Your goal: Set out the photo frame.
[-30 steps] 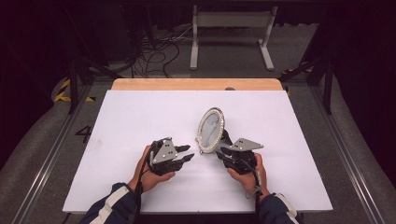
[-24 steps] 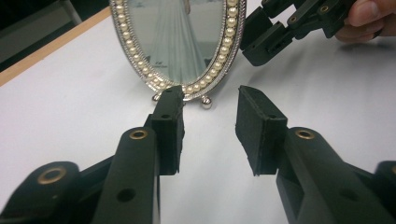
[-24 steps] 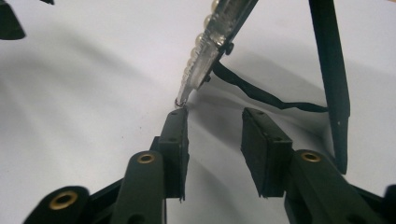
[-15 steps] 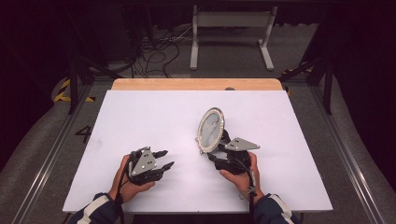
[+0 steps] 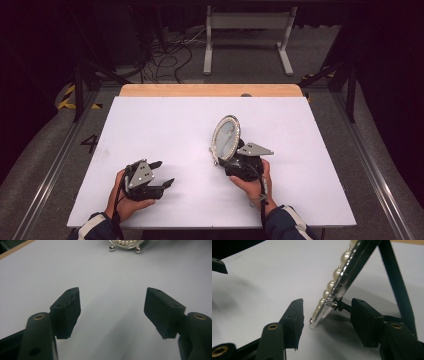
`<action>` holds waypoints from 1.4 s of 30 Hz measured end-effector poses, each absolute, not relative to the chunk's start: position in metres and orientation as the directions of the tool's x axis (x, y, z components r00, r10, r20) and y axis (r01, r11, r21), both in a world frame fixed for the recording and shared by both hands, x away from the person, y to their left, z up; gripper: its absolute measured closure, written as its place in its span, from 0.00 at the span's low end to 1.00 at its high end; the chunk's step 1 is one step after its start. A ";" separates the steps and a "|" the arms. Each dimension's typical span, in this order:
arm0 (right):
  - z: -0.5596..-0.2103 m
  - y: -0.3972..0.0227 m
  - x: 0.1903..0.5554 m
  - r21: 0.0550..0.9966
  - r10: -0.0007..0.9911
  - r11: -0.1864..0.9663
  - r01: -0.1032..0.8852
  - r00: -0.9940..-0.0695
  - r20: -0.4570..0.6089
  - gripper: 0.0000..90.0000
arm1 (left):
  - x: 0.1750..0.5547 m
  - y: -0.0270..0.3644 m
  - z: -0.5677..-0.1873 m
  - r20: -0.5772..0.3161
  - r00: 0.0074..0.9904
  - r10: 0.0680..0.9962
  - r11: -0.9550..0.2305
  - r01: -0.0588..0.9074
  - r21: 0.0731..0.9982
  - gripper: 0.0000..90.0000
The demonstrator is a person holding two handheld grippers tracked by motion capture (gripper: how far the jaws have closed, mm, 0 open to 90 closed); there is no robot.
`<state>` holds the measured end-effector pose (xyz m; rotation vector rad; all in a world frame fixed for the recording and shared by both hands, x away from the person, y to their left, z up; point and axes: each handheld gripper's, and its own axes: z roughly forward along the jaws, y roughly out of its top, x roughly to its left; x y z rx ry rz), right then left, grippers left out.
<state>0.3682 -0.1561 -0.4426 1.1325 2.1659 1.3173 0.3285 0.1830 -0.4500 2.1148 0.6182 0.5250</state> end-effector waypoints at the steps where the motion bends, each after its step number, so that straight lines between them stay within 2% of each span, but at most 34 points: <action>1: -0.444 -0.155 0.369 0.860 0.784 0.244 0.447 -0.614 0.097 0.50 | 0.329 0.183 -0.450 0.148 0.792 0.592 -0.523 0.238 0.819 0.32; 5: -0.444 -0.152 0.370 0.872 0.788 0.232 0.431 -0.608 0.091 0.53 | 0.328 0.180 -0.452 0.153 0.795 0.587 -0.533 0.237 0.812 0.32; 7: -0.443 -0.151 0.370 0.889 0.801 0.217 0.403 -0.594 0.074 0.60 | 0.328 0.179 -0.452 0.152 0.800 0.580 -0.539 0.237 0.808 0.32; 8: -0.442 -0.151 0.370 0.900 0.812 0.204 0.384 -0.581 0.064 0.61 | 0.328 0.179 -0.452 0.151 0.811 0.566 -0.545 0.231 0.806 0.35; 10: -0.442 -0.152 0.371 0.902 0.818 0.200 0.382 -0.572 0.061 0.62 | 0.328 0.178 -0.452 0.150 0.812 0.564 -0.547 0.231 0.805 0.36; 14: -0.443 -0.151 0.370 0.906 0.808 0.195 0.376 -0.586 0.069 0.73 | 0.329 0.178 -0.453 0.151 0.810 0.567 -0.547 0.233 0.804 0.34; 37: -0.440 -0.168 0.370 0.887 0.760 0.206 0.414 -0.638 0.121 0.78 | 0.331 0.179 -0.452 0.153 0.815 0.559 -0.561 0.236 0.794 0.31; 42: -0.443 -0.163 0.369 0.894 0.778 0.201 0.400 -0.619 0.102 0.69 | 0.331 0.178 -0.452 0.153 0.816 0.558 -0.564 0.237 0.791 0.30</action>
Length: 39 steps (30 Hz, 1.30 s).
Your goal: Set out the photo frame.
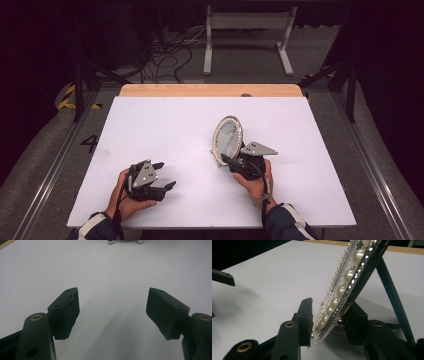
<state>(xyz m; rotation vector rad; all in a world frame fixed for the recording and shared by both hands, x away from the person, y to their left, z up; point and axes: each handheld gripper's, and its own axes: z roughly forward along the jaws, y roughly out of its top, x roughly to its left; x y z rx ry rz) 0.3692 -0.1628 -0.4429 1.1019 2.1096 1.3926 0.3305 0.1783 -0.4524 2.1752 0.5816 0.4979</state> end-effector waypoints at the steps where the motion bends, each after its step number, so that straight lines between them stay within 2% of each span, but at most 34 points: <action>1: -0.444 -0.162 0.369 0.897 0.782 0.197 0.396 -0.615 0.100 0.69 | 0.331 0.178 -0.452 0.153 0.815 0.558 -0.564 0.238 0.790 0.30; 5: -0.448 -0.158 0.372 0.894 0.790 0.183 0.408 -0.602 0.113 0.68 | 0.331 0.178 -0.453 0.150 0.817 0.556 -0.565 0.239 0.790 0.29; 11: -0.453 -0.156 0.375 0.887 0.786 0.161 0.433 -0.599 0.150 0.78 | 0.332 0.177 -0.454 0.147 0.819 0.555 -0.566 0.243 0.788 0.29; 25: -0.450 -0.168 0.378 0.860 0.740 0.158 0.485 -0.635 0.222 0.86 | 0.332 0.175 -0.454 0.146 0.825 0.545 -0.573 0.240 0.784 0.28; 39: -0.447 -0.175 0.377 0.836 0.699 0.197 0.512 -0.672 0.247 0.88 | 0.331 0.175 -0.454 0.142 0.829 0.541 -0.573 0.239 0.784 0.27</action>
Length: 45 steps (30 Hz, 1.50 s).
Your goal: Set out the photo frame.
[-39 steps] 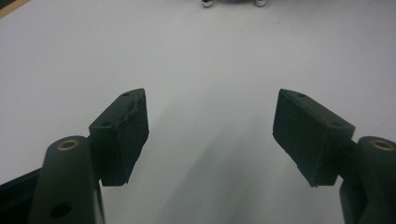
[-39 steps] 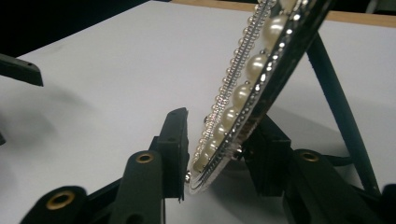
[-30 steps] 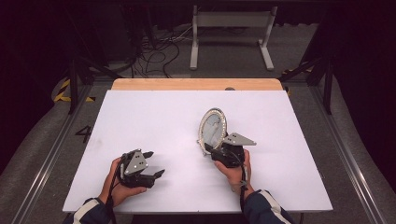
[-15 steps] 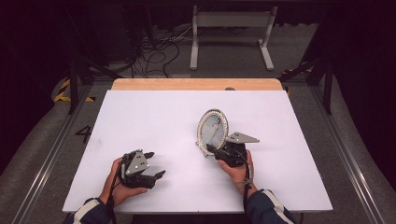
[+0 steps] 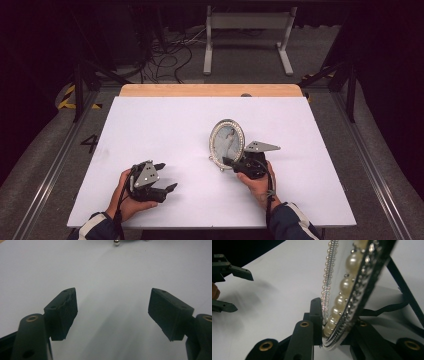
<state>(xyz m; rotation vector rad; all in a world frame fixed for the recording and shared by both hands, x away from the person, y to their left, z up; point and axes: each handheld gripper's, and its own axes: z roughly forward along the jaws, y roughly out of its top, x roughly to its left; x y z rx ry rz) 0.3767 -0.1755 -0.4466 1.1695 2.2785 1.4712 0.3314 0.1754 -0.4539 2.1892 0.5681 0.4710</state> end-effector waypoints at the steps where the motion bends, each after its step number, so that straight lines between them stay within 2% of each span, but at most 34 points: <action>1: -0.447 -0.176 0.376 0.836 0.698 0.198 0.512 -0.672 0.246 0.88 | 0.331 0.175 -0.454 0.141 0.831 0.539 -0.573 0.238 0.784 0.27; 5: -0.447 -0.175 0.376 0.839 0.701 0.204 0.504 -0.674 0.234 0.87 | 0.331 0.174 -0.454 0.144 0.831 0.537 -0.579 0.239 0.780 0.27; 12: -0.449 -0.170 0.374 0.835 0.713 0.230 0.500 -0.671 0.206 0.75 | 0.331 0.174 -0.454 0.146 0.834 0.532 -0.584 0.236 0.777 0.26; 19: -0.456 -0.161 0.373 0.828 0.718 0.232 0.510 -0.664 0.208 0.77 | 0.331 0.173 -0.455 0.148 0.837 0.526 -0.591 0.235 0.772 0.26; 23: -0.458 -0.161 0.375 0.826 0.732 0.214 0.521 -0.645 0.217 0.86 | 0.332 0.172 -0.456 0.147 0.840 0.523 -0.596 0.237 0.767 0.26; 34: -0.457 -0.165 0.379 0.811 0.709 0.225 0.540 -0.662 0.244 0.88 | 0.335 0.166 -0.456 0.136 0.850 0.509 -0.591 0.230 0.773 0.25; 37: -0.456 -0.167 0.379 0.805 0.699 0.228 0.547 -0.668 0.256 0.88 | 0.340 0.160 -0.454 0.112 0.867 0.486 -0.566 0.215 0.796 0.21; 45: -0.454 -0.171 0.376 0.790 0.667 0.265 0.553 -0.697 0.263 0.90 | 0.361 0.145 -0.448 0.044 0.873 0.485 -0.513 0.243 0.823 0.19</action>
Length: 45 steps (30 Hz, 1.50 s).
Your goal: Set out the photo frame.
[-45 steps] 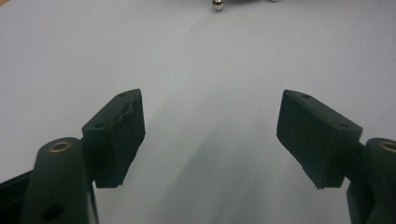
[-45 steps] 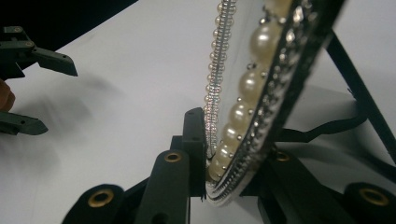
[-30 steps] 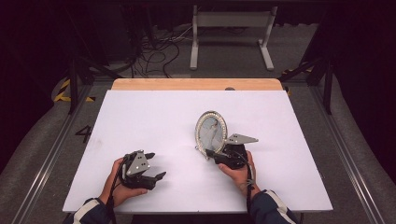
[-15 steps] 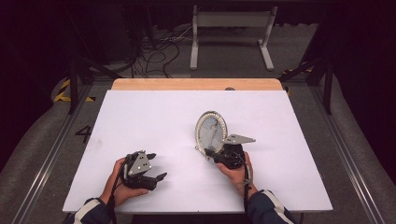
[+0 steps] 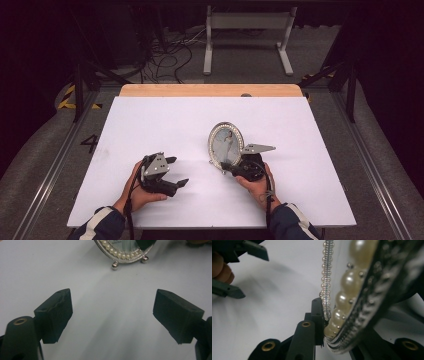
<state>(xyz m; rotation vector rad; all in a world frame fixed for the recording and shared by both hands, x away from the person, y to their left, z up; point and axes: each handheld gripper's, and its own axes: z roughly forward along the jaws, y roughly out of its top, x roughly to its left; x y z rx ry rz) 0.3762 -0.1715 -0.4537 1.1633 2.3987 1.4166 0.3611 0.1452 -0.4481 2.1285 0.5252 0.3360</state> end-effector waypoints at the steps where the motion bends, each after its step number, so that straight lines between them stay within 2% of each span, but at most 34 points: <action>1: -0.453 -0.172 0.375 0.787 0.662 0.271 0.554 -0.701 0.265 0.90 | 0.364 0.142 -0.448 0.038 0.876 0.481 -0.509 0.243 0.826 0.18; 5: -0.453 -0.174 0.373 0.785 0.659 0.279 0.553 -0.705 0.263 0.88 | 0.374 0.127 -0.446 0.020 0.890 0.456 -0.505 0.240 0.829 0.18; 6: -0.452 -0.174 0.371 0.783 0.669 0.298 0.545 -0.705 0.236 0.81 | 0.379 0.119 -0.445 -0.003 0.898 0.440 -0.496 0.246 0.833 0.18; 7: -0.451 -0.174 0.370 0.784 0.674 0.305 0.541 -0.704 0.224 0.78 | 0.383 0.115 -0.444 -0.010 0.901 0.434 -0.492 0.246 0.835 0.18; 14: -0.436 -0.188 0.358 0.791 0.689 0.332 0.513 -0.705 0.168 0.69 | 0.401 0.092 -0.441 -0.045 0.907 0.419 -0.459 0.255 0.851 0.17; 18: -0.430 -0.194 0.348 0.801 0.700 0.340 0.492 -0.701 0.133 0.69 | 0.410 0.082 -0.443 -0.072 0.903 0.423 -0.437 0.273 0.857 0.17; 22: -0.422 -0.204 0.336 0.839 0.728 0.299 0.454 -0.678 0.107 0.77 | 0.422 0.078 -0.448 -0.108 0.896 0.431 -0.413 0.303 0.859 0.19; 32: -0.410 -0.212 0.329 0.907 0.760 0.187 0.378 -0.640 0.110 0.86 | 0.428 0.073 -0.450 -0.118 0.893 0.434 -0.382 0.301 0.874 0.32; 33: -0.409 -0.213 0.329 0.913 0.763 0.179 0.367 -0.637 0.107 0.88 | 0.428 0.073 -0.450 -0.124 0.896 0.426 -0.380 0.302 0.875 0.37; 36: -0.409 -0.213 0.328 0.918 0.758 0.164 0.361 -0.641 0.117 0.94 | 0.427 0.072 -0.449 -0.118 0.901 0.418 -0.399 0.299 0.867 0.39; 37: -0.408 -0.212 0.327 0.919 0.758 0.172 0.355 -0.644 0.107 0.95 | 0.427 0.071 -0.449 -0.119 0.903 0.412 -0.400 0.297 0.867 0.47; 45: -0.409 -0.212 0.328 0.918 0.766 0.167 0.359 -0.633 0.108 0.95 | 0.425 0.077 -0.447 -0.118 0.893 0.434 -0.413 0.314 0.855 0.58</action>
